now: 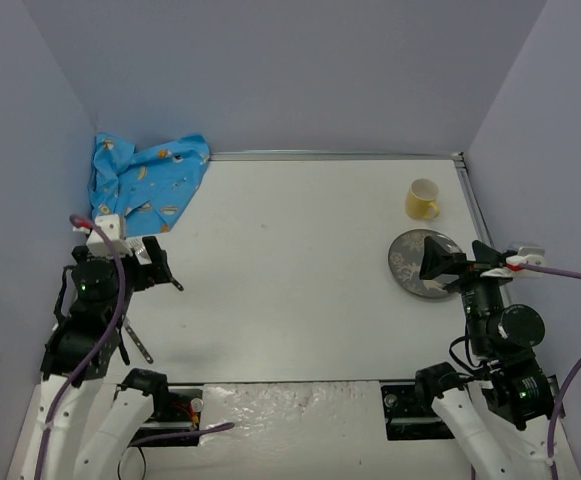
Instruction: Set the dinner table for one person
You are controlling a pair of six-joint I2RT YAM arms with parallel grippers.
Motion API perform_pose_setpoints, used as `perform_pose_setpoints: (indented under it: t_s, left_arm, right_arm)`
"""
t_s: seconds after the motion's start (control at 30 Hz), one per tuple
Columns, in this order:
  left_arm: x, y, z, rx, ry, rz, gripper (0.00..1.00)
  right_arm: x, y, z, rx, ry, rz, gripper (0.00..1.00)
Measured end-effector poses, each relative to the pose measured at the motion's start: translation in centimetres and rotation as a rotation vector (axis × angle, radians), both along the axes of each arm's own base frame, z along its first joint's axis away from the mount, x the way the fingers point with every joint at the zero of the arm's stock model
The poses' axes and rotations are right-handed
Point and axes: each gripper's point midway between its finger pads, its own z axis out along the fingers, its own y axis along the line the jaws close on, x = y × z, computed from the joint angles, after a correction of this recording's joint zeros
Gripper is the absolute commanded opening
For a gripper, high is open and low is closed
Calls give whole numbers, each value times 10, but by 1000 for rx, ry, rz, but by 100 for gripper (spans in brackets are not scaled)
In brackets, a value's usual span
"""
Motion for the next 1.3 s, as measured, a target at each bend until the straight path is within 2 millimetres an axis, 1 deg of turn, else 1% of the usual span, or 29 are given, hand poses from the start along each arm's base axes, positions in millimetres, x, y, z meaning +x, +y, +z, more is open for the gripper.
perform_pose_setpoints:
  t_s: [0.1, 0.23, 0.3, 0.37, 0.4, 0.47, 0.57, 0.6, 0.67, 0.73, 0.83, 0.93, 1.0, 1.13, 1.17, 1.2, 1.23, 1.3]
  left_arm:
    - [34, -11, -1, -16, 87, -10, 97]
    - [94, -29, -4, -37, 186, -23, 97]
    - [128, -35, -23, -42, 279, -17, 97]
    - [167, -39, -33, -57, 312, -11, 97]
    - [185, -39, -43, -65, 338, -3, 97]
    - [217, -35, -68, -83, 400, 19, 97]
    - [266, -23, -103, -124, 456, 50, 97]
    - [280, -17, -114, -137, 468, 61, 97]
    - [300, -8, -137, -158, 489, 78, 97]
    - [309, 6, -161, -187, 536, 102, 97]
    - [323, 23, -185, -221, 561, 129, 97]
    - [326, 39, -202, -241, 585, 157, 97]
    - [326, 47, -212, -252, 600, 173, 95]
    - [324, 52, -228, -259, 631, 182, 89]
    - [325, 52, -230, -257, 634, 181, 84]
    - [326, 51, -230, -259, 632, 178, 76]
    - [327, 50, -230, -262, 630, 174, 69]
    - [329, 49, -231, -268, 628, 167, 50]
  right_arm:
    - [7, 13, -11, 24, 44, 56, 100]
    - [19, 33, -29, 47, 124, 137, 100]
    - [27, 43, -40, 52, 176, 170, 100]
    - [35, 51, -52, 49, 229, 197, 100]
    - [38, 55, -59, 46, 257, 211, 100]
    - [45, 63, -72, 39, 313, 240, 100]
    - [53, 74, -92, 27, 393, 283, 100]
    - [55, 77, -97, 24, 413, 298, 100]
    - [58, 83, -106, 20, 451, 322, 100]
    - [59, 89, -114, 18, 481, 351, 100]
    - [59, 95, -117, 17, 494, 382, 100]
    - [58, 98, -115, 19, 490, 406, 100]
    - [58, 101, -114, 20, 486, 418, 100]
    - [59, 103, -112, 22, 472, 432, 100]
    - [59, 104, -111, 22, 466, 434, 100]
    - [60, 104, -110, 22, 463, 436, 100]
    - [60, 105, -110, 22, 460, 437, 100]
    - [60, 105, -109, 22, 457, 439, 100]
